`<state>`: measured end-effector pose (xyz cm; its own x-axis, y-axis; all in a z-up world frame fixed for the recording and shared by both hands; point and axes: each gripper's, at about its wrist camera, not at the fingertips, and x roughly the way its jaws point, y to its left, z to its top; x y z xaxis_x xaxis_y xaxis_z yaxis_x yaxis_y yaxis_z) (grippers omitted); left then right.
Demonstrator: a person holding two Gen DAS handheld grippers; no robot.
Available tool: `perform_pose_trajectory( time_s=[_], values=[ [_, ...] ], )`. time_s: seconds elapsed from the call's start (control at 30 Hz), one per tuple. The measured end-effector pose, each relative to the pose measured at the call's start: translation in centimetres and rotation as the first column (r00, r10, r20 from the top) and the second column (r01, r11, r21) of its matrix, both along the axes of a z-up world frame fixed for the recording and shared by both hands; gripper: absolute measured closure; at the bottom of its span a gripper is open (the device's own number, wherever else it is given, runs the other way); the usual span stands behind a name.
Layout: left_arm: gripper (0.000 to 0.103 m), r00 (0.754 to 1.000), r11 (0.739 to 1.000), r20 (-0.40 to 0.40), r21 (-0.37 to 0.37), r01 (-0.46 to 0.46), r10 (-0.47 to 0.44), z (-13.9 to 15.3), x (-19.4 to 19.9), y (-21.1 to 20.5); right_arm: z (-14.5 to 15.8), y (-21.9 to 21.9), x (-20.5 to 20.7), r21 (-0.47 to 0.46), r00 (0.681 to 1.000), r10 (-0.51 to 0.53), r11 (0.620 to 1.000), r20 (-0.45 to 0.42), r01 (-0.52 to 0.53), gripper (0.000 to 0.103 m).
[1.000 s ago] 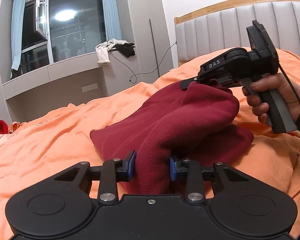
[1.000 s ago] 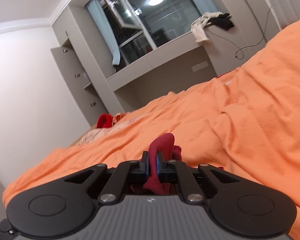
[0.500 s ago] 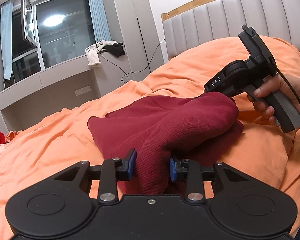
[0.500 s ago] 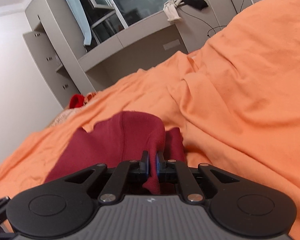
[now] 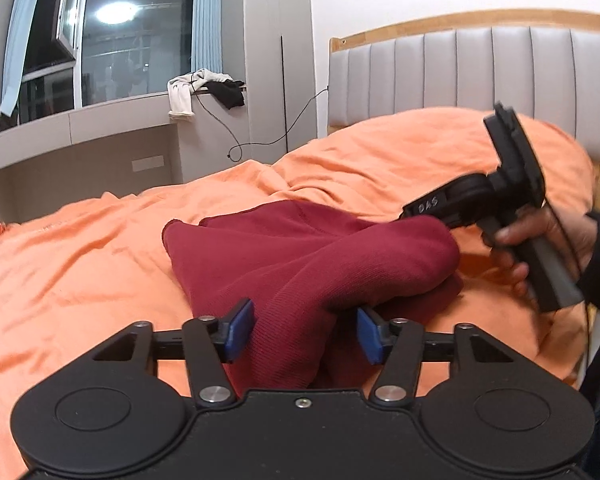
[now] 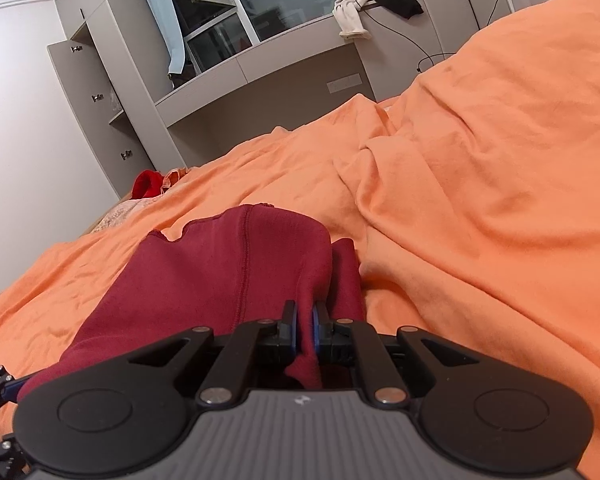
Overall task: Fold small clothes
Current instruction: 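Lay the held fold over the sweater and open the right tool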
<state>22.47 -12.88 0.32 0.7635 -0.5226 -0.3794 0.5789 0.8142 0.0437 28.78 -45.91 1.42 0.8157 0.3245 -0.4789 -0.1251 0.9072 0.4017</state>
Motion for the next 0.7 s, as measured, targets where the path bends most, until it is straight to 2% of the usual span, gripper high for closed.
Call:
perform_pose_trajectory(
  time_s=[0.1,0.2,0.3,0.37,0.43,0.5,0.63,0.7],
  values=[
    [0.023,0.999,0.996,-0.032,-0.084,0.017,-0.020,0.5,-0.1,0.7,0.0,0.1,-0.2,-0.014,1.000,-0.006,1.000,0.012,0.006,0.093],
    [0.018,0.999,0.987,-0.045,-0.158,0.004,-0.011,1.1,0.0,1.4,0.1,0.3,-0.5,-0.037,1.000,-0.016,0.999,0.022,0.017,0.091],
    [0.012,0.996,0.974,-0.045,-0.209,-0.087,0.080,1.5,0.5,2.3,0.3,0.2,-0.8,-0.037,0.999,-0.034,0.999,0.030,0.035,0.085],
    [0.010,0.987,0.962,-0.039,-0.218,-0.164,0.159,1.5,1.0,2.7,0.6,0.0,-1.3,-0.030,0.998,-0.051,0.998,0.040,0.052,0.073],
    [0.007,0.973,0.946,-0.063,-0.230,-0.229,0.221,1.4,1.7,3.2,1.0,-0.1,-1.9,-0.021,0.996,-0.064,0.998,0.057,0.065,0.051],
    [0.004,0.960,0.927,-0.110,-0.252,-0.278,0.257,1.3,2.5,3.9,1.5,-0.2,-2.7,-0.008,0.995,-0.065,0.998,0.080,0.066,0.042],
    [0.004,0.946,0.911,-0.193,-0.277,-0.307,0.260,0.8,3.7,4.7,2.4,0.4,-4.9,0.016,0.992,-0.003,1.000,0.128,0.001,0.018],
    [0.004,0.945,0.913,-0.211,-0.273,-0.303,0.251,0.6,4.0,4.8,2.8,1.4,-5.6,-0.011,0.988,0.049,0.999,0.149,-0.048,0.012]
  ],
)
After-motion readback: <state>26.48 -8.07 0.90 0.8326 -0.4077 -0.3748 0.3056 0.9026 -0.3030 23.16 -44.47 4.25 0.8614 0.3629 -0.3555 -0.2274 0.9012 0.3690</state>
